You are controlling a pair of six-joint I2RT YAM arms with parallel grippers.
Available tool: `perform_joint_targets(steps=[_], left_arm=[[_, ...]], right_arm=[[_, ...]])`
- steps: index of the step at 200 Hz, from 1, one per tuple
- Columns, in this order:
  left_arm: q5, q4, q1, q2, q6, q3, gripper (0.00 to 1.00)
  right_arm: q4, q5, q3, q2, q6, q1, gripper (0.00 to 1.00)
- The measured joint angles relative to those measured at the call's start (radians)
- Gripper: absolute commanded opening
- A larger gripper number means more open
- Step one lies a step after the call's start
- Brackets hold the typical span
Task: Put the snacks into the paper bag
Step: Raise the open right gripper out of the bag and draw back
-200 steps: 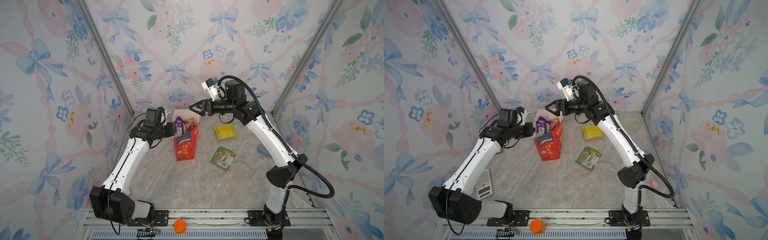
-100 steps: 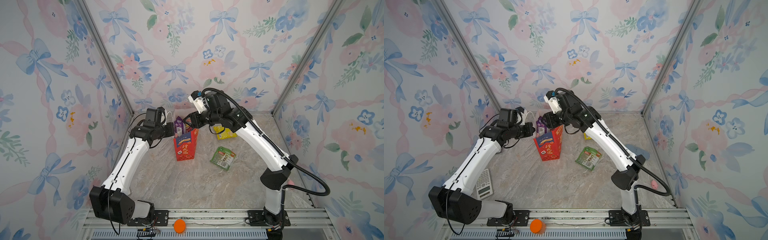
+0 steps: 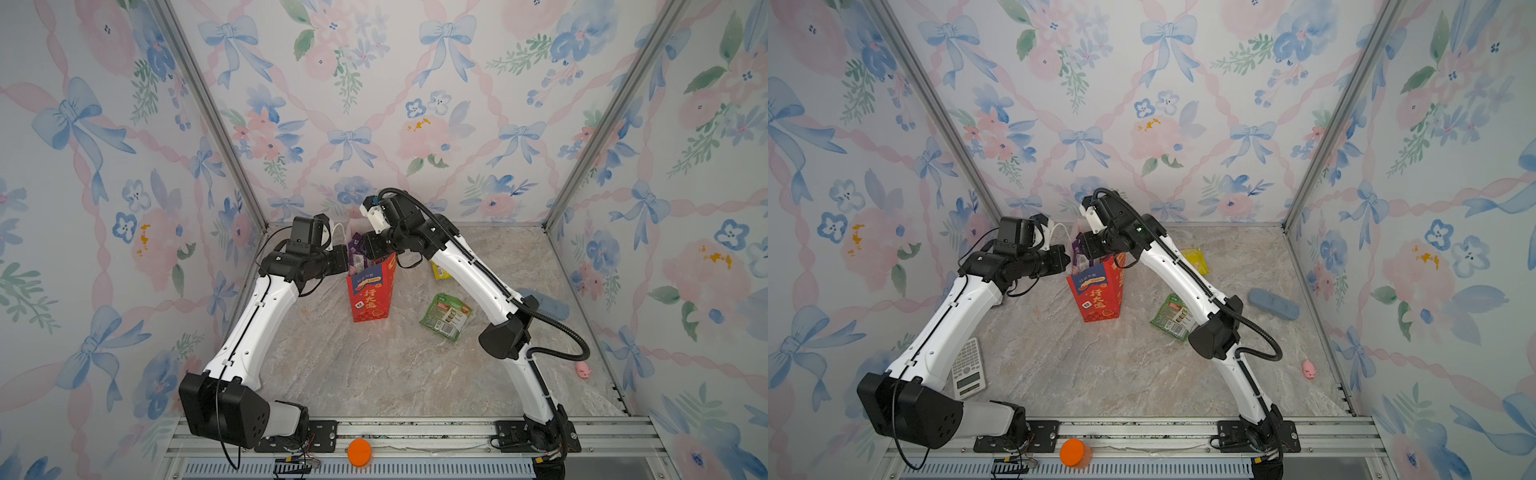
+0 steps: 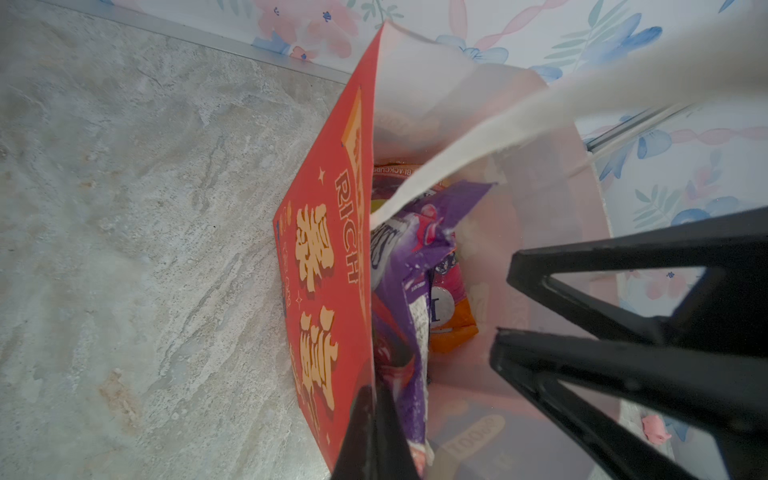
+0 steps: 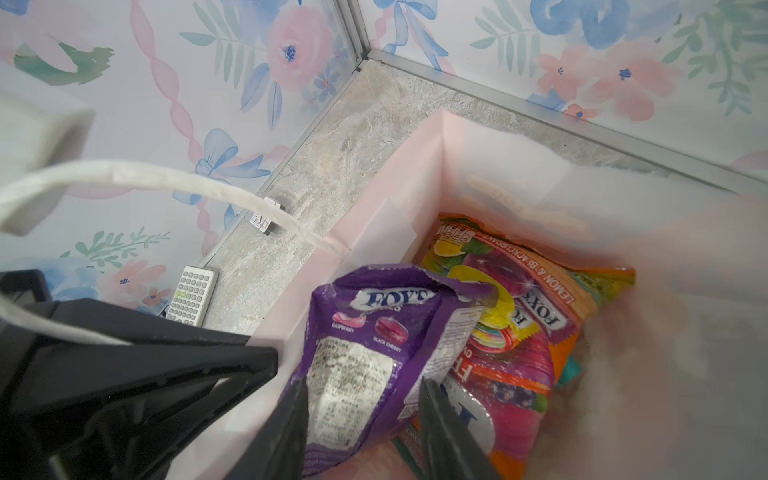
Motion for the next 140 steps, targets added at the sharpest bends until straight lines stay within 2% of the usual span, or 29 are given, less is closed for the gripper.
perform_joint_targets(steps=[57, 140], left_arm=[[0.000, 0.000, 0.004, 0.000, 0.000, 0.000, 0.00], [0.000, 0.000, 0.005, 0.000, 0.000, 0.000, 0.00]], right_arm=[[0.050, -0.027, 0.018, 0.027, 0.047, 0.006, 0.58], [0.125, 0.019, 0.018, 0.082, 0.113, 0.007, 0.50]])
